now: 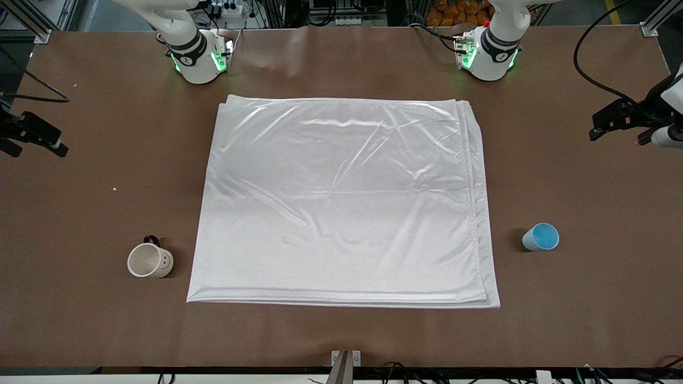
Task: Place blue cup into white mug on cloth
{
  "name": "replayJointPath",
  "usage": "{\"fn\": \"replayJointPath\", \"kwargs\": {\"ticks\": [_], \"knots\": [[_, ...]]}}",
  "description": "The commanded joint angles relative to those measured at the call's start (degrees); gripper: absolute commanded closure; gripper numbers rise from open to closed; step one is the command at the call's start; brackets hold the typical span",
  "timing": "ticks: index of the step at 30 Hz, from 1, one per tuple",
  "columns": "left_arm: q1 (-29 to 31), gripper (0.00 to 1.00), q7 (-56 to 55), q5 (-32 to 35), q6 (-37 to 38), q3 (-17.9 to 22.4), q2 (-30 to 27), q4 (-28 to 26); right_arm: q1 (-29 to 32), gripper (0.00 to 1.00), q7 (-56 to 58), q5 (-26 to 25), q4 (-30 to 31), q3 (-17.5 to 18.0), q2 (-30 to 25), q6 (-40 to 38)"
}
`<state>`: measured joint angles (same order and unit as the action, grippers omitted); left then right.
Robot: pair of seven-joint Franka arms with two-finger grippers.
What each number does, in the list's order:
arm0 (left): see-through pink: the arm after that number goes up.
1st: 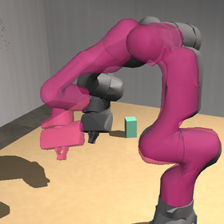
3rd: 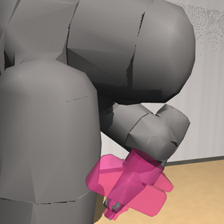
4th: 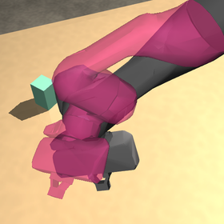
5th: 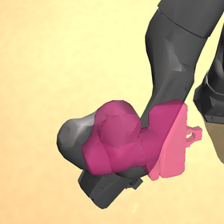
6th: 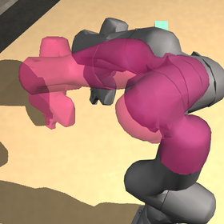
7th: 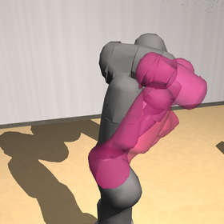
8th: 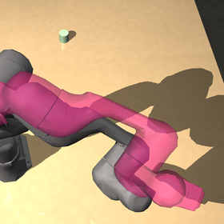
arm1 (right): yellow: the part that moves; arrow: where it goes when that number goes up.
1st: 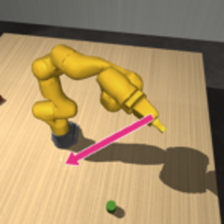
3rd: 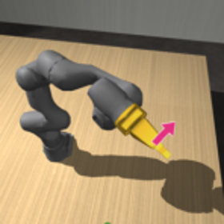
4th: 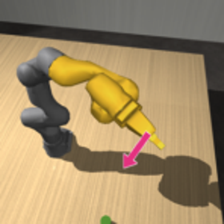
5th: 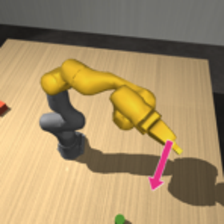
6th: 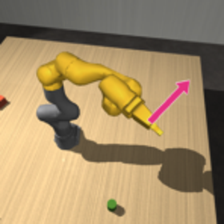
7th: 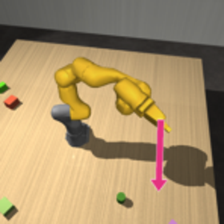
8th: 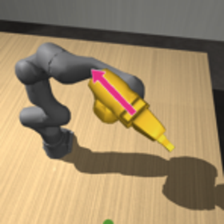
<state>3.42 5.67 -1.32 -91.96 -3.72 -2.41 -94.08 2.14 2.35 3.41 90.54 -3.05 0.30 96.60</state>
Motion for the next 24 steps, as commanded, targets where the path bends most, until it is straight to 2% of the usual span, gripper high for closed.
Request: {"fn": "replayJointPath", "kwargs": {"ticks": [1, 7, 12, 18, 24], "knots": [[0.1, 0.0, 0.56, 1.31, 0.38, 0.03, -1.02, -0.93, -1.0, 0.0, -1.21, -0.87, -1.94, -1.08, 0.85, -1.24], [0.1, 0.0, -0.84, 1.67, 0.38, 0.03, 0.21, -0.76, -0.82, 0.0, -1.21, -0.87, -1.94, -1.08, 1.02, -1.24], [0.19, 0.0, -0.49, 6.05, -0.41, 0.03, 3.55, -0.76, -0.64, 0.0, -1.21, -0.78, -1.94, -0.9, 1.02, -1.24], [1.33, 0.0, -0.31, 10.63, -4.27, 0.03, 12.24, 0.21, -0.2, 0.0, -1.21, -0.69, -1.85, -0.82, 1.11, -1.24], [2.47, 0.0, -0.57, 11.16, -10.95, 0.03, 21.03, 2.05, -0.2, 0.0, -1.13, -0.78, -1.59, -0.82, 3.12, -0.89]]}}
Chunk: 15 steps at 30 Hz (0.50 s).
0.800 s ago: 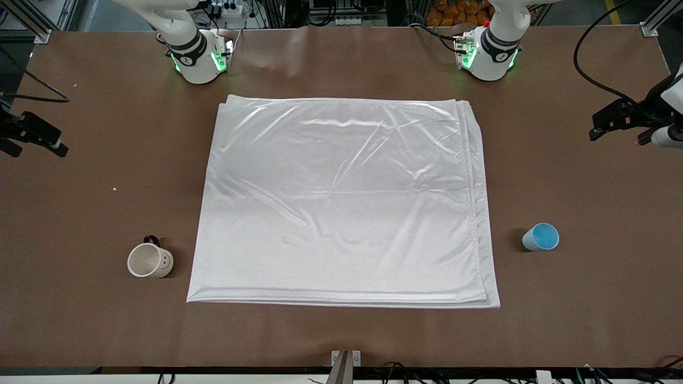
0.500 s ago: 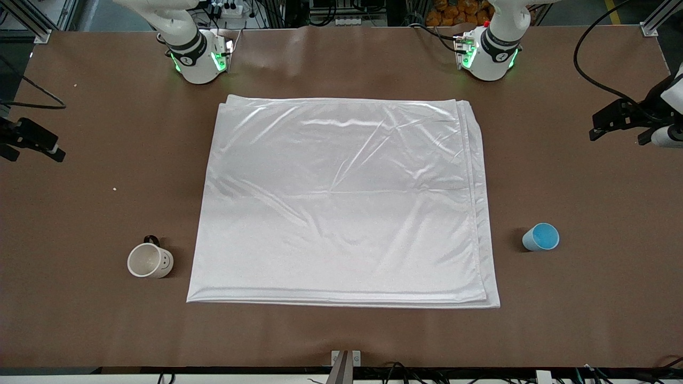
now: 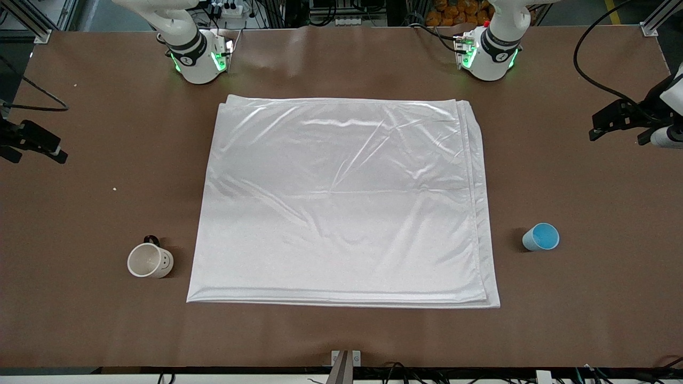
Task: Place blue cup into white mug on cloth
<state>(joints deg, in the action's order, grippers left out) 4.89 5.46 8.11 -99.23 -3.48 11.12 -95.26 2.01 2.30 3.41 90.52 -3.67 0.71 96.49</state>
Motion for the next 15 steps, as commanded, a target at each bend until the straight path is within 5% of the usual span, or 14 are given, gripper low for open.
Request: {"fn": "replayJointPath", "kwargs": {"ticks": [1, 15], "knots": [[1.0, 0.0, -0.54, 1.73, -4.73, -0.12, 8.73, 3.59, -0.08, 0.0, -0.99, -0.77, -1.49, -0.2, 3.42, -0.6], [0.83, 0.0, 0.25, 1.38, -14.67, 4.19, 21.04, 8.16, -0.61, 0.0, -0.72, -0.07, 7.21, -0.11, 15.1, 14.5]]}}
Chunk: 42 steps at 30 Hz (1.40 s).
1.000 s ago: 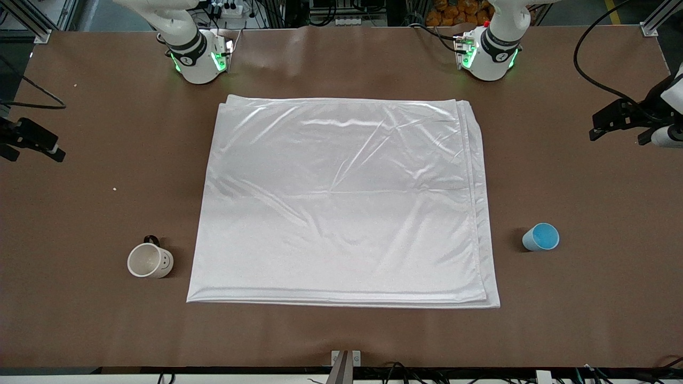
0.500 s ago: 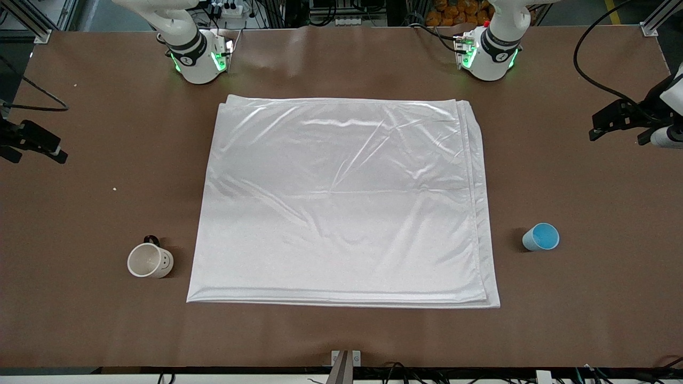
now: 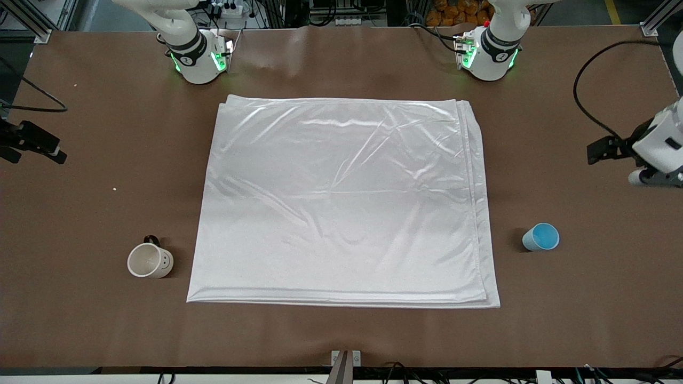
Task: Place blue cup into white mug on cloth
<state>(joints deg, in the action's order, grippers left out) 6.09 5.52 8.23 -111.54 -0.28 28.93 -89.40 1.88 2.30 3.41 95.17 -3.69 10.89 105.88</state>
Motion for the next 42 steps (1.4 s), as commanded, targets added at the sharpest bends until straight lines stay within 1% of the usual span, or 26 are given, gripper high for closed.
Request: {"fn": "replayJointPath", "kwargs": {"ticks": [1, 6, 10, 17, 22, 25, 26, 28, 29, 30, 31, 32, 36, 42], "knots": [[-0.55, 0.0, 0.02, 1.26, -3.14, 1.07, 3.76, 2.3, -0.47, 0.0, -0.72, -0.07, 3.09, -0.09, 6.14, 6.6], [-0.82, 0.0, -0.16, 1.09, -5.44, 1.07, 5.96, 2.3, -0.65, 0.0, -1.16, 0.1, 5.81, -0.01, 11.33, 14.42], [-0.99, 0.0, -0.34, 0.91, -6.93, 0.98, 7.02, 2.3, -1.7, 0.0, -1.16, 0.1, 8.1, -0.01, 14.23, 20.31], [-1.17, 0.0, -0.34, 0.65, -9.83, 0.98, 9.3, 2.3, -1.62, 0.0, -0.54, 0.1, 8.37, 0.7, 19.51, 27.0], [-1.35, 0.0, -0.34, 0.65, -11.59, 0.89, 10.71, 2.04, -1.53, 0.12, 2.0, -0.25, 8.02, 0.96, 21.27, 28.59], [-1.61, 0.0, -0.51, 0.04, -12.91, 0.89, 11.41, 1.95, -1.26, 0.22, 4.9, -0.07, 7.93, 0.96, 21.45, 28.68], [-1.7, 0.06, -0.86, -0.58, -13.0, 0.89, 11.41, 1.95, -1.18, 0.25, 5.25, -0.07, 7.84, 0.96, 21.54, 28.76], [-2.13, 0.43, -0.95, -2.33, -13.0, 0.89, 11.5, 1.86, -1.18, 0.33, 5.26, -0.07, 7.75, 0.96, 21.71, 29.46], [-2.14, 0.64, -1.04, -3.21, -13.0, 0.89, 11.5, 1.86, -1.18, 0.37, 5.26, -0.07, 7.75, 0.96, 21.97, 29.9], [-2.14, 0.8, -1.04, -4.09, -13.0, 0.89, 11.5, 1.78, -1.18, 0.42, 5.35, -0.16, 7.75, 0.96, 22.15, 30.34], [-2.05, 0.92, -1.04, -4.97, -13.0, 0.89, 11.5, 1.6, -1.18, 0.48, 5.35, -0.16, 7.75, 0.96, 22.33, 30.61], [-2.05, 1.0, -1.21, -5.76, -13.0, 0.89, 11.5, 1.6, -1.18, 0.52, 5.35, -0.34, 7.75, 0.96, 22.5, 30.87], [-2.05, 1.0, -4.63, -6.91, -13.0, 0.98, 11.41, 1.51, -1.09, 0.65, 6.05, -0.51, 7.75, 0.96, 22.94, 32.1], [-2.14, 1.0, -6.14, -6.91, -13.0, 0.98, 11.32, 1.51, -1.09, 0.91, 8.86, -0.6, 7.66, 0.96, 22.86, 32.1]]}}
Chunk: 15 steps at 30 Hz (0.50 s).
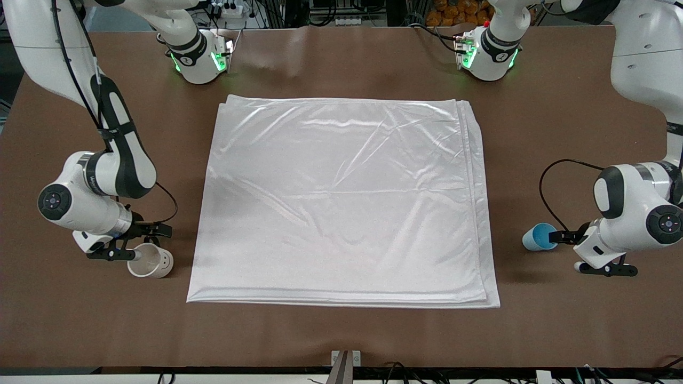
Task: Place blue cup into white mug on cloth
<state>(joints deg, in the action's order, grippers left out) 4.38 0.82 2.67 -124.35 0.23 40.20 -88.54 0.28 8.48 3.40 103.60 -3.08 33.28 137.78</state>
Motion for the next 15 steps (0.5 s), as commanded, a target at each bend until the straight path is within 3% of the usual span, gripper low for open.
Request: {"fn": "replayJointPath", "kwargs": {"ticks": [1, 2, 7, 15], "knots": [[-0.42, 1.0, -1.26, -1.35, -0.19, 0.48, 0.05, 0.65, 0.51, 0.96, 3.21, -0.59, -0.85, 0.27, 0.38, 0.04], [-0.42, 1.0, -1.26, -1.35, -0.19, 0.48, -0.03, 0.65, 0.42, 1.0, 3.65, -0.59, -1.11, 0.36, 0.21, -0.05], [-0.33, 1.0, -0.55, -1.09, -0.19, 0.48, -0.3, 1.09, 0.16, 1.0, 3.39, -0.42, -2.69, 0.97, -1.55, -3.55], [-0.07, 1.0, -0.64, -0.65, 0.77, 0.48, -3.37, 1.09, -3.61, 1.0, -1.08, 0.02, -10.95, 2.55, -5.77, -19.55]]}}
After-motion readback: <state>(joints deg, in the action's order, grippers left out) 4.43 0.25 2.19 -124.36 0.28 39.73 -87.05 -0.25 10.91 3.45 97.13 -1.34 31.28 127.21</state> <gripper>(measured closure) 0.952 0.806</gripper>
